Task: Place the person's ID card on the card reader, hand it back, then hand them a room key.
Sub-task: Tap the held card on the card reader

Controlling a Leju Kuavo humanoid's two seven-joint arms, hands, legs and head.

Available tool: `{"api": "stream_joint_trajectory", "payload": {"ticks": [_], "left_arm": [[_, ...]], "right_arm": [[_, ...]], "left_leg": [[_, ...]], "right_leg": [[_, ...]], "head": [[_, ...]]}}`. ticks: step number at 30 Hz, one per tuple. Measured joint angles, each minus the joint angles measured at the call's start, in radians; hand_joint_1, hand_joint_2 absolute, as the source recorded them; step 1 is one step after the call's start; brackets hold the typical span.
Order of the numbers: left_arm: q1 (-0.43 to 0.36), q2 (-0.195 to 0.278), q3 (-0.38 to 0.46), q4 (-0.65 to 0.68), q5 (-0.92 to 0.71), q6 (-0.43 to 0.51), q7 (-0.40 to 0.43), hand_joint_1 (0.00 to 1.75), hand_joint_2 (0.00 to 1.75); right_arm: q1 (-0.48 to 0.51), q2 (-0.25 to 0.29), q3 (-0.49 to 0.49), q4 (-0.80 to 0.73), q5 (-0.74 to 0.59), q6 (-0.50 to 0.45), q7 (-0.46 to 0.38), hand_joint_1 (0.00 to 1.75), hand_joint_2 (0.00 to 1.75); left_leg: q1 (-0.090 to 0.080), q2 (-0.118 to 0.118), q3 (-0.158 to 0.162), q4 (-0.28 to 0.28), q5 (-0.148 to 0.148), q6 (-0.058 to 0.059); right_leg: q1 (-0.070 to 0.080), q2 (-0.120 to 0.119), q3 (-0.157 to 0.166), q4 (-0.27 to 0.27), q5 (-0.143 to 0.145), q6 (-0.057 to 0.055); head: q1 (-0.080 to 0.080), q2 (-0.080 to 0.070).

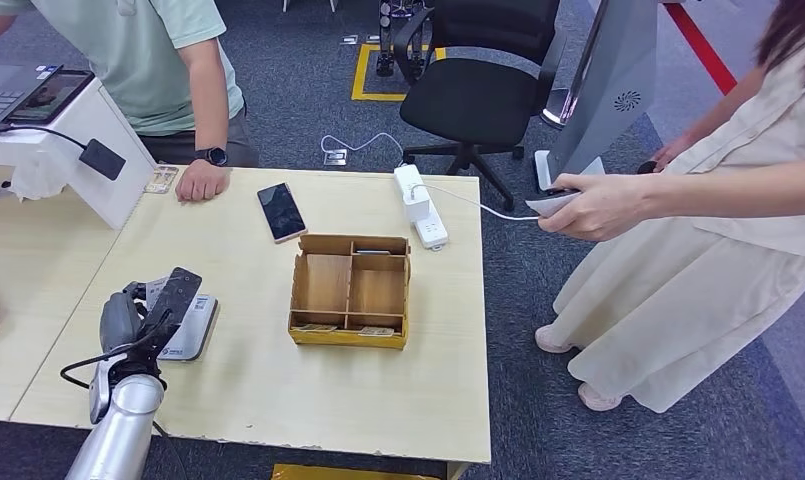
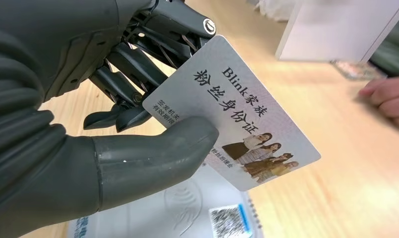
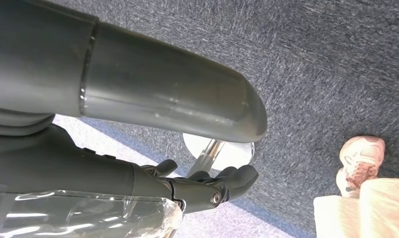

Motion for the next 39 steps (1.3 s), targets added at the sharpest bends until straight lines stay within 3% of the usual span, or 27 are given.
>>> {"api": "stream_joint_trajectory", "payload": {"ticks": [26, 39], "left_arm": [[0.01, 0.072, -0.026, 0.034, -0.011, -0.182, 0.134, 1.75, 1.75], [0.025, 0.094, -0.033, 0.034, 0.06, -0.235, 0.13, 1.75, 1.75]], "right_arm": [[0.002, 0.0, -0.026, 0.0, 0.023, 0.0, 0.002, 0.0, 0.0], [0.002, 0.0, -0.038, 0.0, 0.035, 0.0, 0.002, 0.0, 0.0]], "left_leg": [[0.0, 0.0, 0.0, 0.0, 0.0, 0.0], [0.0, 0.0, 0.0, 0.0, 0.0, 0.0]], "right_leg": [[0.0, 0.0, 0.0, 0.0, 0.0, 0.0], [0.0, 0.0, 0.0, 0.0, 0.0, 0.0]], "head": [[0.0, 0.0], [0.0, 0.0]]}}
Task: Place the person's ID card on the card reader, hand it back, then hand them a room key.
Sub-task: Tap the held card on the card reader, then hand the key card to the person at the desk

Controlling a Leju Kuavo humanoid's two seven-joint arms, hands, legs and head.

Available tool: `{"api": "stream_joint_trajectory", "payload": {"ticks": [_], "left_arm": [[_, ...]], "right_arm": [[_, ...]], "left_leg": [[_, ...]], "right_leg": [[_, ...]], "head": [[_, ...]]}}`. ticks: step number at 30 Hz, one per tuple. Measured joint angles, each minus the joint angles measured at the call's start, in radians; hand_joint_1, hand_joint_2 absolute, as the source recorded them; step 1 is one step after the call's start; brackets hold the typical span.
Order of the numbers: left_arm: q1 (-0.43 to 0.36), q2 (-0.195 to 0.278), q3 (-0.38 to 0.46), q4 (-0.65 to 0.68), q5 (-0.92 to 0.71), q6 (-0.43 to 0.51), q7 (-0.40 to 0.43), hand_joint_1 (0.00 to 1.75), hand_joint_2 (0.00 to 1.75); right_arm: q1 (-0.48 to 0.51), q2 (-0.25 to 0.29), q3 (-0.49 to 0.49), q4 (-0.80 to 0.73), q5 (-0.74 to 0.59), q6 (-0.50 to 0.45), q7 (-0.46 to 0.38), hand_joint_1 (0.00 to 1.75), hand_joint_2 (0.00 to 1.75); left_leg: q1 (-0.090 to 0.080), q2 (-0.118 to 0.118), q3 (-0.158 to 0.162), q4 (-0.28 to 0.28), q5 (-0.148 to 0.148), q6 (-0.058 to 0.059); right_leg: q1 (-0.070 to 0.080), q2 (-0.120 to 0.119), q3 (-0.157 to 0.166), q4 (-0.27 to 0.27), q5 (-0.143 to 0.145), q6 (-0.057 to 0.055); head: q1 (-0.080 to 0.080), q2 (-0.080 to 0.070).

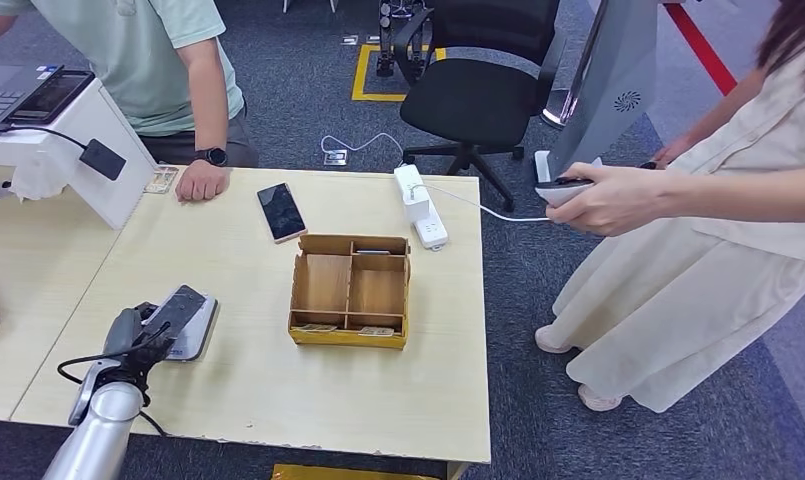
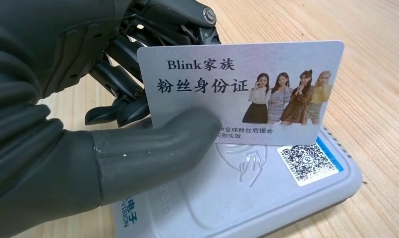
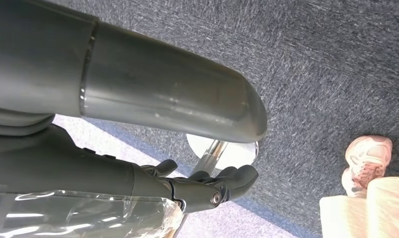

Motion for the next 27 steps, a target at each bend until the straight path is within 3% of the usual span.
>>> {"api": "stream_joint_trajectory", "payload": {"ticks": [5, 12, 27], "left_arm": [[0.01, 0.002, 0.0, -0.008, 0.018, 0.029, -0.033, 1.75, 1.75], [0.016, -0.015, 0.0, -0.07, -0.033, 0.158, -0.127, 1.75, 1.75], [-0.037, -0.037, -0.028, -0.118, 0.013, 0.118, -0.158, 1.75, 1.75]], "right_arm": [[0.0, 0.0, -0.004, -0.001, 0.003, 0.0, -0.001, 0.0, 0.0], [0.0, 0.0, -0.01, -0.003, 0.012, 0.0, -0.004, 0.0, 0.0], [-0.003, 0.0, -0.015, -0.002, 0.023, 0.0, -0.008, 0.0, 0.0]], "left_leg": [[0.0, 0.0, 0.0, 0.0, 0.0, 0.0], [0.0, 0.0, 0.0, 0.0, 0.0, 0.0], [0.0, 0.0, 0.0, 0.0, 0.0, 0.0]], "right_leg": [[0.0, 0.0, 0.0, 0.0, 0.0, 0.0], [0.0, 0.0, -0.001, 0.0, 0.0, 0.0], [0.0, 0.0, -0.001, 0.0, 0.0, 0.0]], "head": [[0.0, 0.0], [0.0, 0.0], [0.0, 0.0]]}}
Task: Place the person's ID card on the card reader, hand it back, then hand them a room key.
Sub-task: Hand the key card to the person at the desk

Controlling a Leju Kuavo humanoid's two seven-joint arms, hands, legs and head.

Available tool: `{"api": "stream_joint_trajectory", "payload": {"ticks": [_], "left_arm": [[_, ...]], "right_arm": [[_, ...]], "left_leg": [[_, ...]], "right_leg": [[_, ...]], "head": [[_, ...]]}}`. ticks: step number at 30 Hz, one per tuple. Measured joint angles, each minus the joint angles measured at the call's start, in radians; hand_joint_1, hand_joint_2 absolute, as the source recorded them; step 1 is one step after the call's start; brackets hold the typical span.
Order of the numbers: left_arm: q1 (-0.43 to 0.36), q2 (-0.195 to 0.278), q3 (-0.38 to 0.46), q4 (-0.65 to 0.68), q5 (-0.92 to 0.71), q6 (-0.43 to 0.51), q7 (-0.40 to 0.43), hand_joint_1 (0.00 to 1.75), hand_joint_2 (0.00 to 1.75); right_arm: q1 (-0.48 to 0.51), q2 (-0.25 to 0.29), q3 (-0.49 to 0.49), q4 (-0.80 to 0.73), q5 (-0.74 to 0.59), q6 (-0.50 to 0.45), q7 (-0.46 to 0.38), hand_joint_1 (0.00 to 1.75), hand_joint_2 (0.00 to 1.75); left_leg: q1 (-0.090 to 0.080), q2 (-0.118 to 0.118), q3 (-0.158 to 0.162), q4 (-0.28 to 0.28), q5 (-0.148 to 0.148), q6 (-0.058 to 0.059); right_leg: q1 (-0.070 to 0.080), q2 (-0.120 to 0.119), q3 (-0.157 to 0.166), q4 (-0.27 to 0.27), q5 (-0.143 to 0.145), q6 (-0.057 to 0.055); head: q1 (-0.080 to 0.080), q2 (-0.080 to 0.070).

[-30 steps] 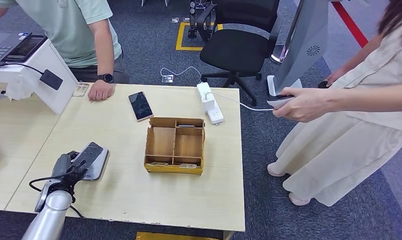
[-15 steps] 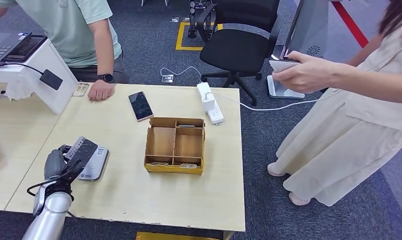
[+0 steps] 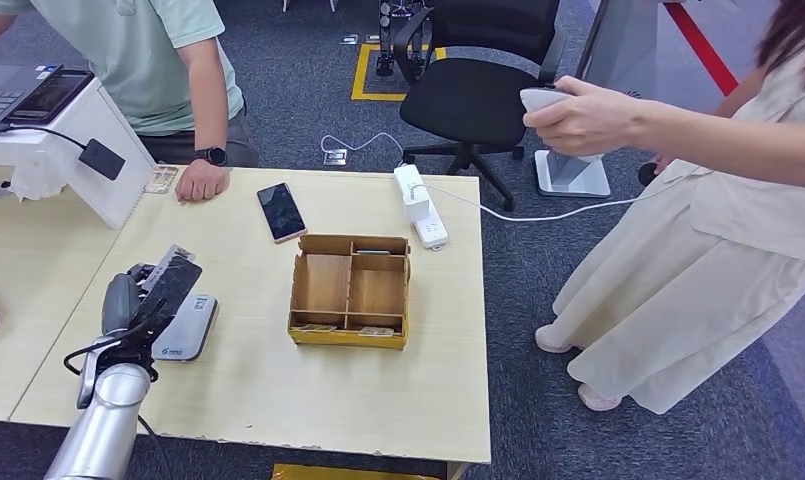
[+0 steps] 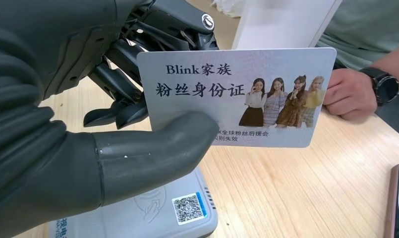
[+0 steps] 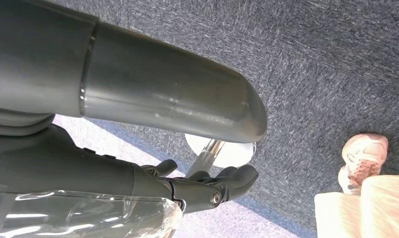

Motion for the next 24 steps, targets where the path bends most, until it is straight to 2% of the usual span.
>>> {"api": "stream_joint_trajectory", "payload": {"ticks": [11, 18, 24], "left_arm": [[-0.082, -0.031, -0.046, 0.025, -0.112, 0.147, -0.036, 1.75, 1.75], [-0.156, -0.035, -0.067, 0.076, -0.089, 0.089, -0.014, 1.75, 1.75], [-0.183, -0.038, -0.074, 0.098, -0.062, 0.064, -0.015, 1.75, 1.75]], "right_arm": [[-0.012, 0.004, 0.0, 0.008, 0.019, 0.0, 0.006, 0.0, 0.0], [-0.014, 0.005, 0.0, 0.015, 0.022, 0.0, 0.006, 0.0, 0.0], [-0.014, 0.006, 0.0, 0.018, 0.022, 0.0, 0.006, 0.0, 0.0]], "left_leg": [[0.0, 0.0, 0.0, 0.001, 0.0, 0.0], [0.0, 0.0, 0.0, 0.001, 0.0, 0.0], [0.0, 0.0, 0.0, 0.001, 0.0, 0.0]], "right_leg": [[0.0, 0.0, 0.0, 0.0, 0.0, 0.0], [0.0, 0.0, 0.0, 0.0, 0.0, 0.0], [0.0, 0.0, 0.0, 0.0, 0.0, 0.0]], "head": [[0.0, 0.0], [0.0, 0.0], [0.0, 0.0]]}}
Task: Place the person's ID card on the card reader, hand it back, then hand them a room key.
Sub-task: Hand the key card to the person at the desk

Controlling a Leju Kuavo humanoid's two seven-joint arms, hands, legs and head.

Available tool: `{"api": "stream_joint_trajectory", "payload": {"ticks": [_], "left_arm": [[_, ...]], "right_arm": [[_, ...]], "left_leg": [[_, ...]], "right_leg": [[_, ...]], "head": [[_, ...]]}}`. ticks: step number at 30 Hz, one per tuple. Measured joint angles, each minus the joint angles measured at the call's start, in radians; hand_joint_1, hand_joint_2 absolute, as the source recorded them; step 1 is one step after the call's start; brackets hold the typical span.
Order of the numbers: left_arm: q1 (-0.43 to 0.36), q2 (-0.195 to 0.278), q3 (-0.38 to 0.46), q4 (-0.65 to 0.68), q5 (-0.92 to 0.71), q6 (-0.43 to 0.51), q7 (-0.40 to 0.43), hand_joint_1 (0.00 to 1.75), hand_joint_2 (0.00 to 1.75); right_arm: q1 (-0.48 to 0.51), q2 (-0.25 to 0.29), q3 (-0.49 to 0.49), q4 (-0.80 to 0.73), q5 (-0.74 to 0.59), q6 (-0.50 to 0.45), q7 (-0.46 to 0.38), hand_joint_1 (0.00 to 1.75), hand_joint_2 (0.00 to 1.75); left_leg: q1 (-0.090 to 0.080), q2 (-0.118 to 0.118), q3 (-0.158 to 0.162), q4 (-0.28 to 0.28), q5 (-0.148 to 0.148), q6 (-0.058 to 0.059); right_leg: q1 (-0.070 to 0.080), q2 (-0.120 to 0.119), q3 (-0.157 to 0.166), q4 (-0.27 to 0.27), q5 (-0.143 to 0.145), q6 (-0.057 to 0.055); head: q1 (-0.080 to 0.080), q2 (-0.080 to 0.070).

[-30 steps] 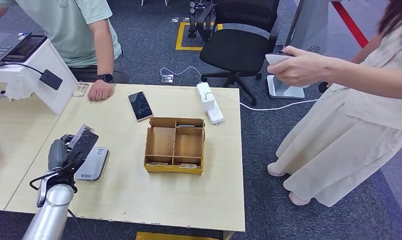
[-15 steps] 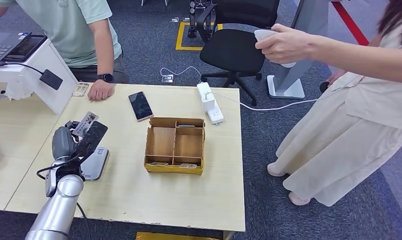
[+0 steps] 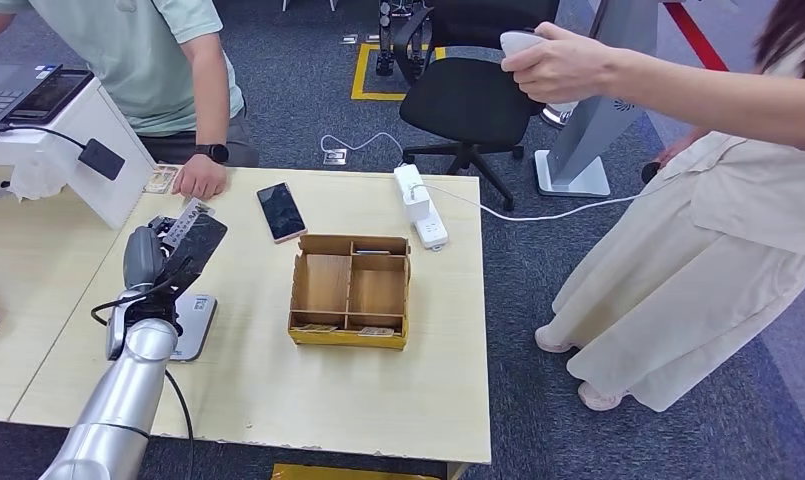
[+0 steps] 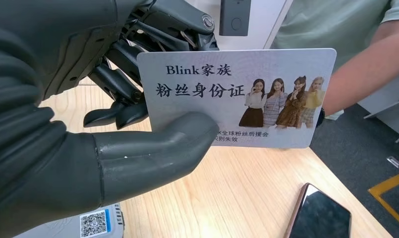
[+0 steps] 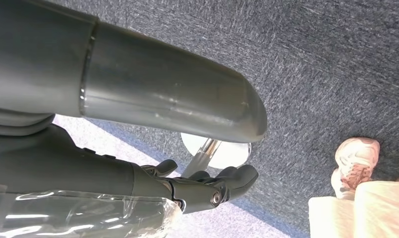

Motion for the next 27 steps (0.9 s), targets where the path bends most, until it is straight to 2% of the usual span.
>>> {"api": "stream_joint_trajectory", "payload": {"ticks": [9, 17, 27], "left_arm": [[-0.03, -0.01, -0.011, 0.014, -0.02, 0.1, -0.008, 1.75, 1.75], [-0.042, -0.003, -0.011, 0.014, -0.001, 0.085, -0.006, 1.75, 1.75], [-0.047, -0.01, -0.012, 0.014, -0.026, 0.144, -0.034, 1.75, 1.75]], "right_arm": [[-0.003, 0.001, 0.005, 0.007, 0.006, 0.0, 0.01, 0.0, 0.0], [-0.003, 0.001, 0.01, 0.012, 0.003, 0.0, 0.01, 0.0, 0.0], [-0.003, 0.006, 0.013, 0.015, 0.006, 0.001, 0.009, 0.0, 0.0]], "left_leg": [[0.0, 0.0, 0.0, 0.0, 0.0, 0.0], [0.0, 0.0, 0.0, 0.0, 0.0, 0.0], [0.0, 0.0, 0.0, 0.0, 0.0, 0.0]], "right_leg": [[0.0, 0.0, 0.0, 0.0, 0.0, 0.0], [0.0, 0.0, 0.0, 0.0, 0.0, 0.0], [0.0, 0.0, 0.0, 0.0, 0.0, 0.0]], "head": [[0.0, 0.0], [0.0, 0.0], [0.0, 0.0]]}}
